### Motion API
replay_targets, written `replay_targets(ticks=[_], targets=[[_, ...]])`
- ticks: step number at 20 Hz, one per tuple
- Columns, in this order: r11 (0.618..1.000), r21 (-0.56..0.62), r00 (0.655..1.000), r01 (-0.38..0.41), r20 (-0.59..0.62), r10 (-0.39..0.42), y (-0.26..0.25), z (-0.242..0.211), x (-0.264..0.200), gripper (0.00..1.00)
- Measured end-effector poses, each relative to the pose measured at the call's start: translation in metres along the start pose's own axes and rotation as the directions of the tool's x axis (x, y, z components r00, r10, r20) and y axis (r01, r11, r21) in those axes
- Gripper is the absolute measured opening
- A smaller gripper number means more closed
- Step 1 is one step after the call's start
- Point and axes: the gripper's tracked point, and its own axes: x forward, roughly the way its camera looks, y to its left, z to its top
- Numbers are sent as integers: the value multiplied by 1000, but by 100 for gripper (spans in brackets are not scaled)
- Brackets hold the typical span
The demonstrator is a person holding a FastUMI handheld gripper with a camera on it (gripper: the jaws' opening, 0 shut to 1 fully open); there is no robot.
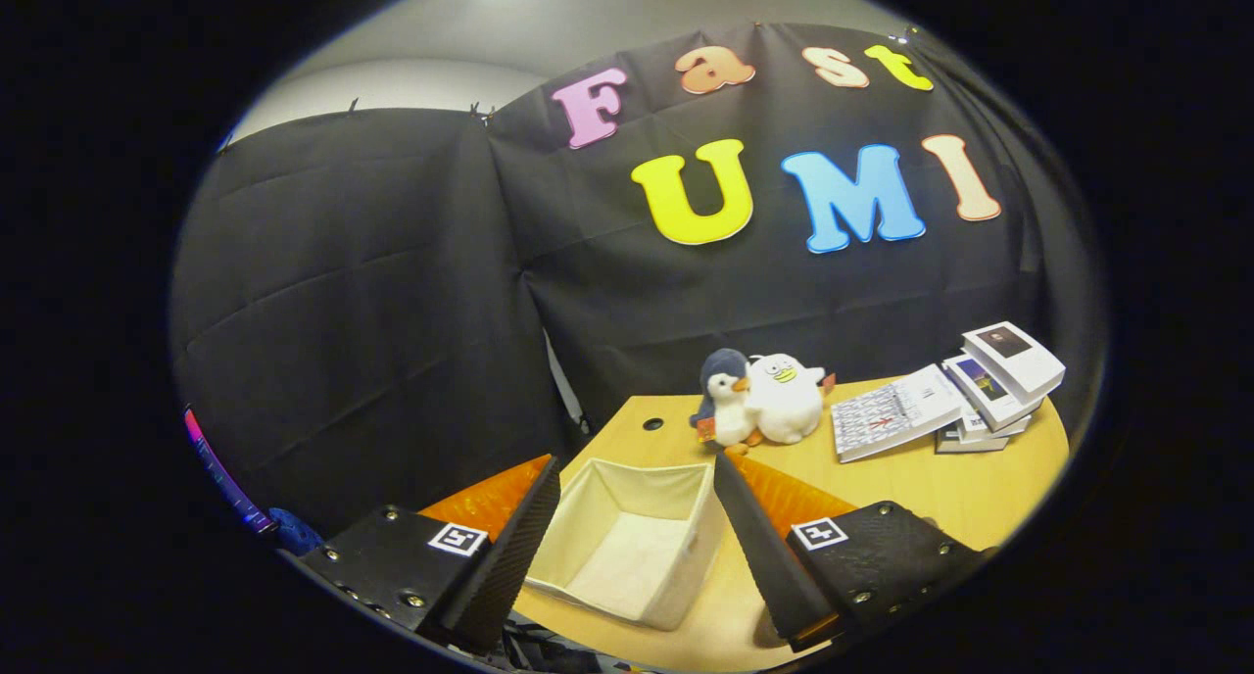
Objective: Open the storage box then place both shoes into the box .Put the left shoe in first, then the right shoe, with the right side of both shoes facing outward in a uniform manner.
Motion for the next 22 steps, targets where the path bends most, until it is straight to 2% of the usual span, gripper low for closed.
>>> replay_targets(ticks=[5, 10, 16, 22], targets=[[996, -2, 996, 85, -35, -85, -71, -25, -11, 97], [992, 3, 985, 127, -115, -126, -123, -71, -12, 97], [991, -5, 961, 135, -244, -132, -159, -137, -5, 97], [993, -28, 919, 118, -375, -120, -175, -198, 3, 98]])
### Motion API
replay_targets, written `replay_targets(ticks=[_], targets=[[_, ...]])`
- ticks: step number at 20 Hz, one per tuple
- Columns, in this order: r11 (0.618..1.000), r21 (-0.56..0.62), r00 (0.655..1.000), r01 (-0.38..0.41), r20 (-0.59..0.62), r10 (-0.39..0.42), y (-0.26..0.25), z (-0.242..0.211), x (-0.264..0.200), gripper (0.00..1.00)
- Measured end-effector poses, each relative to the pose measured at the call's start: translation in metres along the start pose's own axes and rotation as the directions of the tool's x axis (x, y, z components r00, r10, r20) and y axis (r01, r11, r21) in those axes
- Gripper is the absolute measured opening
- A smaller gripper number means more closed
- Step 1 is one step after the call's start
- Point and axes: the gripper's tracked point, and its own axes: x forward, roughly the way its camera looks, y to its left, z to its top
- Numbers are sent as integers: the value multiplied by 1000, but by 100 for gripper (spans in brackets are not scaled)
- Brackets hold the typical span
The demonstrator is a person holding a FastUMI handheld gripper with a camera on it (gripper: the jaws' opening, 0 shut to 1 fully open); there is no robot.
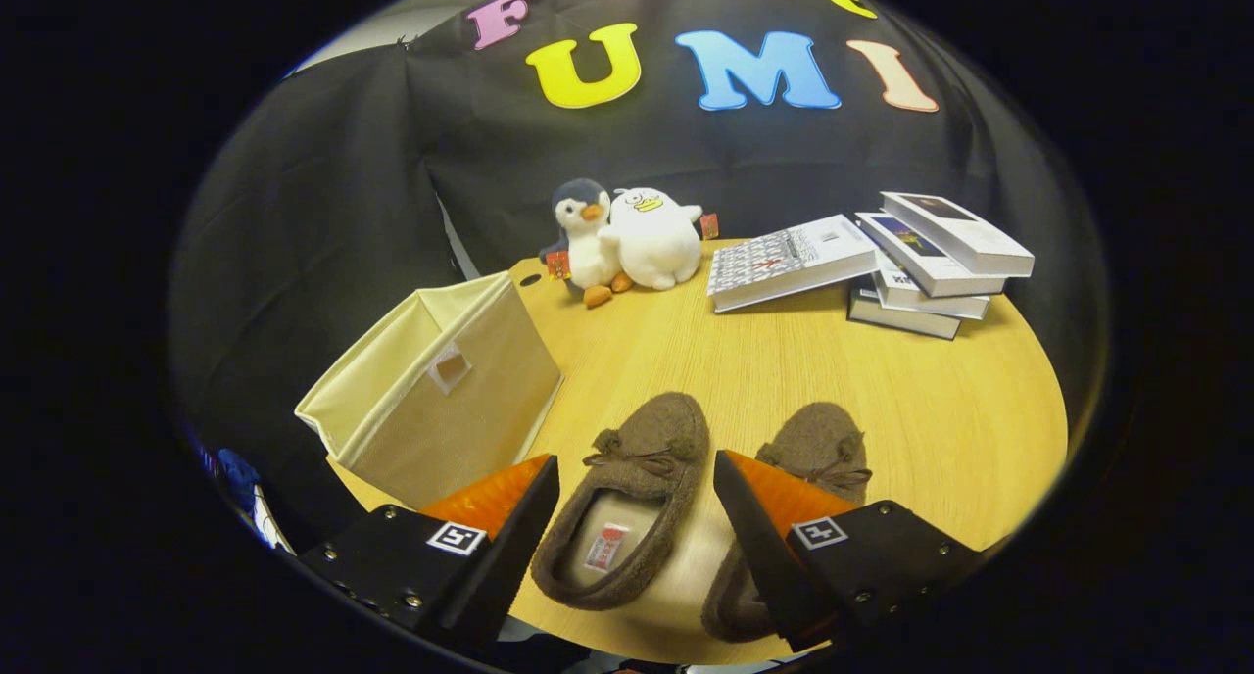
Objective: Open the storage box then place both shoes into the box .Put the left shoe in first, then the right shoe, with the right side of both shoes facing outward in a uniform manner.
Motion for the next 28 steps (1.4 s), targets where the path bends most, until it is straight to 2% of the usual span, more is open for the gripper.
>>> replay_targets(ticks=[6, 8, 10, 12, 13, 15, 16, 17, 20, 21, 24, 28], targets=[[999, -16, 991, 51, -126, -52, -19, -44, 27, 98], [998, -19, 987, 59, -150, -61, -19, -47, 34, 86], [996, -27, 979, 88, -183, -92, -22, -49, 44, 84], [995, -13, 967, 101, -236, -101, -20, -60, 52, 48], [994, 4, 959, 106, -263, -101, -19, -62, 51, 44], [991, 66, 954, 113, -287, -90, -18, -61, 54, 44], [982, 119, 954, 145, -281, -107, -22, -59, 56, 44], [976, 153, 948, 155, -302, -103, -20, -60, 58, 12], [953, 237, 953, 190, -279, -120, -22, -49, 49, 12], [941, 284, 955, 183, -278, -102, -18, -48, 48, 0], [905, 394, 966, 158, -252, -59, -2, -30, 41, 0], [877, 470, 985, 94, -171, -14, 23, 19, 22, 0]])
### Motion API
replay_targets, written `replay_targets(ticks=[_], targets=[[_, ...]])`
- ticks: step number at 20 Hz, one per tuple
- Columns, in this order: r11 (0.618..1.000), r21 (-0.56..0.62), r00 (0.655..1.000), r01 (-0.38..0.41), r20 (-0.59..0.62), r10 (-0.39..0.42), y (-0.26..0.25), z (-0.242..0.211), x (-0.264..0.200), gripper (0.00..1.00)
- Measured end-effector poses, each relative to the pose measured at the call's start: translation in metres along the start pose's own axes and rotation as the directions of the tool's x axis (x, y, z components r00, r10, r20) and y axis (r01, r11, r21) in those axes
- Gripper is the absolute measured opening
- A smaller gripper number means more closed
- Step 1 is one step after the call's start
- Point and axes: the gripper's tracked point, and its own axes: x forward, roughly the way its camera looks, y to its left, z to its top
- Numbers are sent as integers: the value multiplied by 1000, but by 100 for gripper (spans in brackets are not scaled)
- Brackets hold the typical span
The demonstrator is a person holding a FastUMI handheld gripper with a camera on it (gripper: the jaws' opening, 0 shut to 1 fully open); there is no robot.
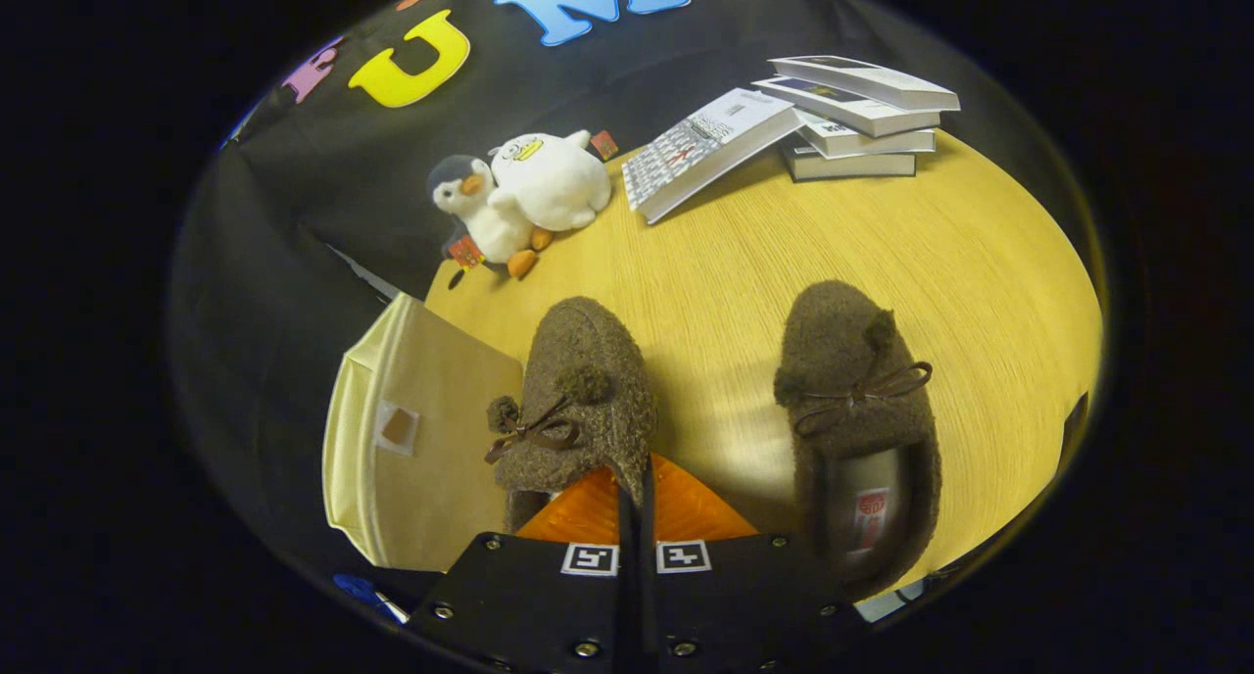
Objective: Open the storage box then place both shoes into the box .Put the left shoe in first, then the right shoe, with the right side of both shoes facing outward in a uniform manner.
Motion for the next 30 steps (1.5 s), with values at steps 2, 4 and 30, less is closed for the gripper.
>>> replay_targets(ticks=[2, 4, 30], targets=[[999, 23, 999, -43, 29, 43, 28, 14, -14, 0], [996, 35, 996, -81, 51, 79, 57, 24, -25, 0], [980, -53, 975, -190, -131, 182, 248, -74, 84, 14]])
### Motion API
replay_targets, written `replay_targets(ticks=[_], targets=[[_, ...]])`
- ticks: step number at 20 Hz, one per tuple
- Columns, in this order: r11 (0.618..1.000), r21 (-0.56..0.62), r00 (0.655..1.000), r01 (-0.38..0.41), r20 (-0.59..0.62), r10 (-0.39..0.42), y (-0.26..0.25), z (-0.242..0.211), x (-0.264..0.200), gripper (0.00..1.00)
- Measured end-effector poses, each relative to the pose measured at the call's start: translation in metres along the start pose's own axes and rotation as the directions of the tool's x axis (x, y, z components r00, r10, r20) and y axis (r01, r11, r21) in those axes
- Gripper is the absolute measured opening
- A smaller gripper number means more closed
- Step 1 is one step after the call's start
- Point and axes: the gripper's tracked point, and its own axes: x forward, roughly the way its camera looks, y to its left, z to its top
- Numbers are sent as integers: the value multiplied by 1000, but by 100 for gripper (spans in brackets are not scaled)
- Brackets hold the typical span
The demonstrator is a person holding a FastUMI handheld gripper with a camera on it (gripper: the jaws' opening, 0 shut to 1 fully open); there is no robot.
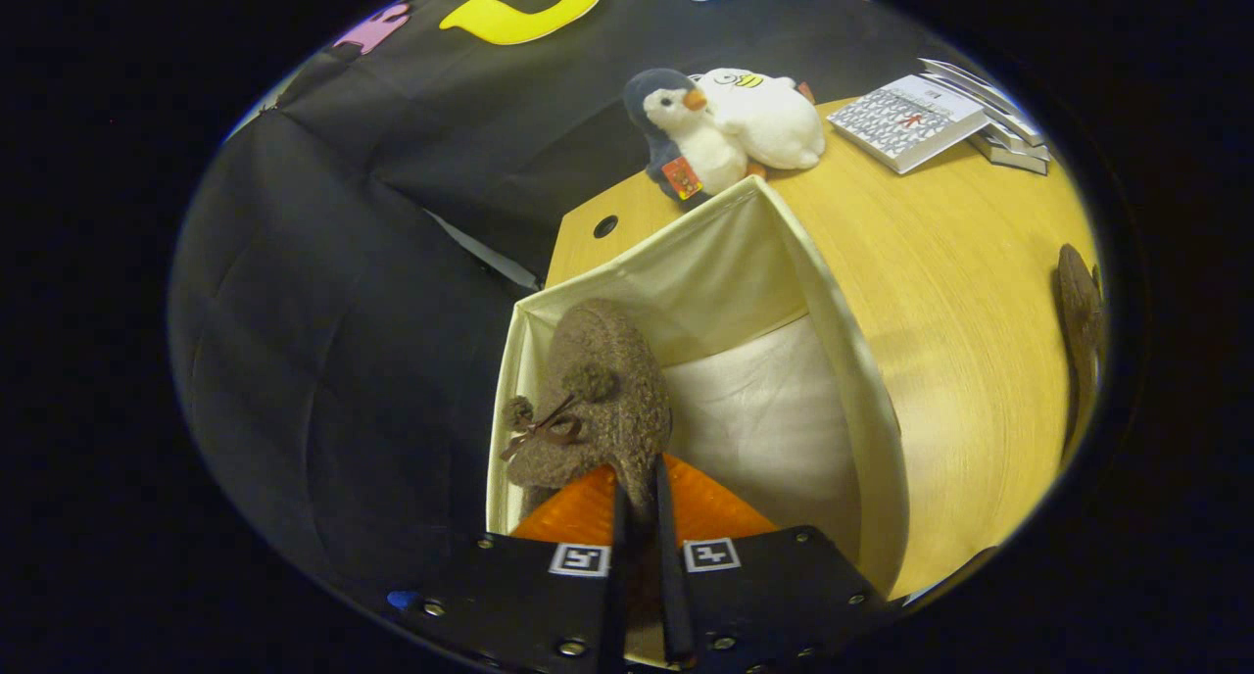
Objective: Open the storage box then place both shoes into the box .Put the left shoe in first, then the right shoe, with the right side of both shoes facing outward in a uniform manner.
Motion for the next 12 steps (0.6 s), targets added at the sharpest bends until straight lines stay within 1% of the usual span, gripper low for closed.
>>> replay_targets(ticks=[2, 3, 5, 7, 9, 12], targets=[[997, -74, 999, -15, 50, 19, 13, 11, -9, 70], [993, -116, 997, -20, 67, 27, 16, 19, -22, 98], [982, -188, 993, -20, 112, 42, 16, 34, -42, 98], [972, -237, 985, -9, 166, 49, 9, 49, -69, 98], [967, -256, 977, -7, 204, 61, -2, 61, -96, 98], [965, -261, 963, 27, 265, 44, -38, 78, -133, 98]])
